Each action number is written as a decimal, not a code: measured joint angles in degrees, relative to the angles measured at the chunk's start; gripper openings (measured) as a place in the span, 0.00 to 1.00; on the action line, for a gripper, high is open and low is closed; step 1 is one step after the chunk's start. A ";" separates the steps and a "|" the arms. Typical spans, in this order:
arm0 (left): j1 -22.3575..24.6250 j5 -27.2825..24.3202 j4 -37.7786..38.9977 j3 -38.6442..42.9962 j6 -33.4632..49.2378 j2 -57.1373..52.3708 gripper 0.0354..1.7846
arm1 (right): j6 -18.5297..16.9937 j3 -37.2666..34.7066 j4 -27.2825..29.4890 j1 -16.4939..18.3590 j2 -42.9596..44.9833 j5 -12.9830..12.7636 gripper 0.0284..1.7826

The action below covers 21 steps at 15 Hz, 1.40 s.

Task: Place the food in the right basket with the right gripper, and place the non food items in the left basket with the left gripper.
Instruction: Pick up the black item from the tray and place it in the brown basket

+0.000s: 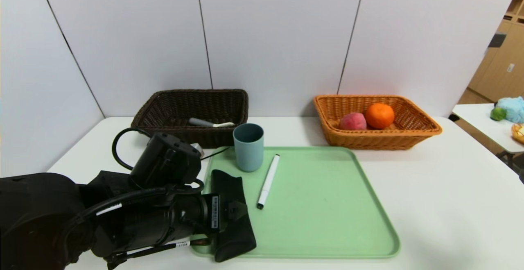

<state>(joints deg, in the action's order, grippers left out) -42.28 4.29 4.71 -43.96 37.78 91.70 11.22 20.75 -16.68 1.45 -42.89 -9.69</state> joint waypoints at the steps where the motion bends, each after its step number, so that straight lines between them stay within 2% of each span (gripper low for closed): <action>1: 0.00 0.37 0.74 0.27 0.01 0.63 0.94 | 0.00 0.00 0.00 -0.02 0.04 0.05 0.95; 5: 0.00 1.52 4.30 1.02 0.26 2.82 0.94 | 0.05 -0.09 0.15 -0.05 0.33 0.07 0.95; 11: -1.05 1.90 5.60 1.32 1.13 4.14 0.94 | 0.02 -0.44 0.20 -0.02 0.83 -0.20 0.95; 15: -1.73 5.11 8.48 2.78 0.94 5.02 0.61 | 0.02 -0.52 0.28 -0.02 1.05 -0.44 0.95; 18: -1.84 5.29 8.74 3.33 0.95 5.30 0.43 | 0.02 -0.52 0.26 0.00 1.24 -0.44 0.95; 20: -1.88 5.29 9.01 3.36 1.02 5.29 0.22 | 0.05 -0.83 0.30 0.00 1.27 -0.44 0.95; 21: -1.88 5.29 9.01 3.41 0.98 5.10 0.22 | 0.05 -0.85 0.28 0.00 1.29 -0.41 0.95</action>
<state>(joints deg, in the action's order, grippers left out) -44.15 9.58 13.71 -40.55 38.75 96.79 11.26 19.90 -16.40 1.45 -41.59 -10.11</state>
